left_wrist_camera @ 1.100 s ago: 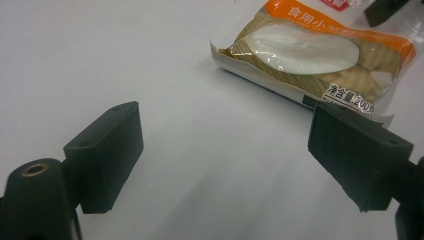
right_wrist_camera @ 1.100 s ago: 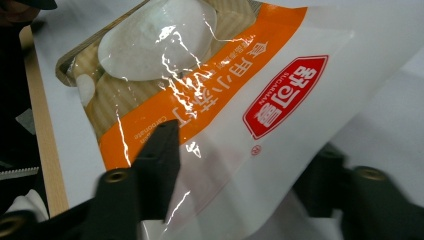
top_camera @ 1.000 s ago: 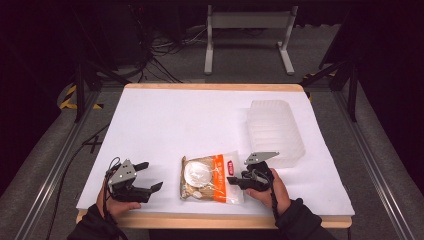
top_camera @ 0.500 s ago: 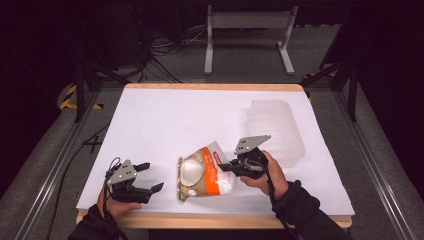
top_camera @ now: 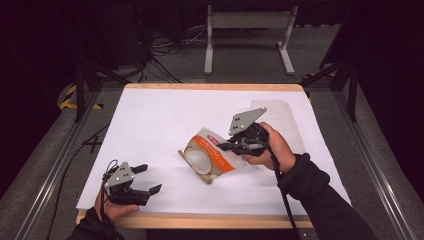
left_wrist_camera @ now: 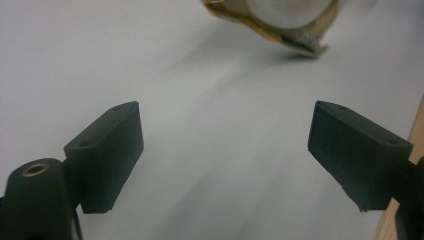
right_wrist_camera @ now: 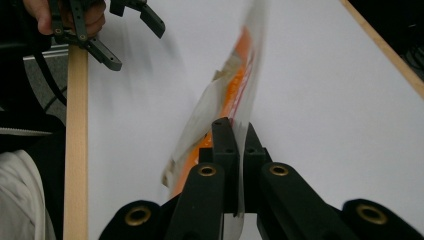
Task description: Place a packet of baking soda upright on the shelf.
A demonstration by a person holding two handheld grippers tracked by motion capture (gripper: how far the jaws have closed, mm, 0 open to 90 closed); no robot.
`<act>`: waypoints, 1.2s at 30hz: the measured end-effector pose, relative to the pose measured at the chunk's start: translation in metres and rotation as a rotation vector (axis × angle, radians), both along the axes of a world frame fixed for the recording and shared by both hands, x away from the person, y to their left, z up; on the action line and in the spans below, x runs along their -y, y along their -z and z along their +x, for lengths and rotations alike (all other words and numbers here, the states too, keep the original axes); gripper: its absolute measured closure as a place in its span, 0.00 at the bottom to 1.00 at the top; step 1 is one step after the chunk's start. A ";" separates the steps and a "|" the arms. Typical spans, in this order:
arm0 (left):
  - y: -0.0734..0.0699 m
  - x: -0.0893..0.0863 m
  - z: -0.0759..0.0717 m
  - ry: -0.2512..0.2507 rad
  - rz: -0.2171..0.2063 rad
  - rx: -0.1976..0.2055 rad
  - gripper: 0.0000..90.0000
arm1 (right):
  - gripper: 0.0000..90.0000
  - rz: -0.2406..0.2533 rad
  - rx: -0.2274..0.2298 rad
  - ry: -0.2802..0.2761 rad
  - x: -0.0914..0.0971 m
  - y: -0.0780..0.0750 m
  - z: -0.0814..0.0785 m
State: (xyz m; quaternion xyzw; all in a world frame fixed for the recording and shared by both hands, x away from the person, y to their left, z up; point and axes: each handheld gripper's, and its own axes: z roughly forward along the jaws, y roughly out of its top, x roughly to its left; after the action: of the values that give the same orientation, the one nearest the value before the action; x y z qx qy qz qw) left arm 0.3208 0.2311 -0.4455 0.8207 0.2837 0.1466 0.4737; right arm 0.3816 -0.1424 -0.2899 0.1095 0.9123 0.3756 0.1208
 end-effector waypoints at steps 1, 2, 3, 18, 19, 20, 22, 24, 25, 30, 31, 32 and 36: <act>0.000 0.000 -0.001 0.001 -0.003 -0.005 0.17 | 1.00 -0.002 0.009 -0.002 0.001 -0.003 0.001; 0.000 -0.001 -0.001 -0.004 -0.004 -0.005 0.17 | 1.00 -0.005 0.016 0.000 0.002 -0.008 0.003; 0.000 -0.002 -0.001 -0.006 0.002 -0.003 0.17 | 1.00 -0.002 0.025 -0.002 0.003 -0.012 0.005; 0.001 -0.003 -0.002 -0.012 -0.005 -0.005 0.17 | 1.00 -0.055 0.149 0.027 0.035 -0.056 0.007; 0.001 -0.003 -0.002 -0.014 -0.006 -0.007 0.17 | 1.00 -0.051 0.159 0.041 0.040 -0.059 0.006; 0.001 -0.003 -0.002 -0.015 -0.007 -0.008 0.17 | 1.00 -0.043 0.170 0.053 0.046 -0.062 0.006; 0.001 -0.003 -0.002 -0.011 0.000 -0.006 0.17 | 1.00 -0.041 0.194 0.080 0.055 -0.067 0.004; 0.001 -0.002 -0.002 -0.012 0.000 -0.009 0.17 | 1.00 -0.051 0.215 0.102 0.064 -0.071 0.003; 0.001 -0.002 -0.002 -0.012 0.000 -0.009 0.17 | 1.00 -0.051 0.215 0.102 0.064 -0.071 0.003; 0.002 -0.002 -0.002 -0.014 0.001 -0.008 0.17 | 1.00 -0.063 0.252 0.174 0.095 -0.080 0.001; 0.001 -0.002 -0.001 -0.011 0.005 -0.005 0.17 | 1.00 -0.059 0.249 0.174 0.101 -0.082 0.000; 0.001 -0.001 -0.001 -0.011 0.004 -0.006 0.17 | 1.00 -0.060 0.263 0.188 0.107 -0.084 -0.001; 0.002 -0.001 -0.001 -0.010 0.003 -0.017 0.17 | 1.00 -0.050 0.267 0.212 0.133 -0.089 -0.003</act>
State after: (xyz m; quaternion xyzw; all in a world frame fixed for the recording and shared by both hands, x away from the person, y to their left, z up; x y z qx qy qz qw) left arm 0.3200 0.2317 -0.4474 0.8211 0.2914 0.1425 0.4696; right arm 0.3786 -0.2752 -0.2011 0.1514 0.8806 0.3489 0.2827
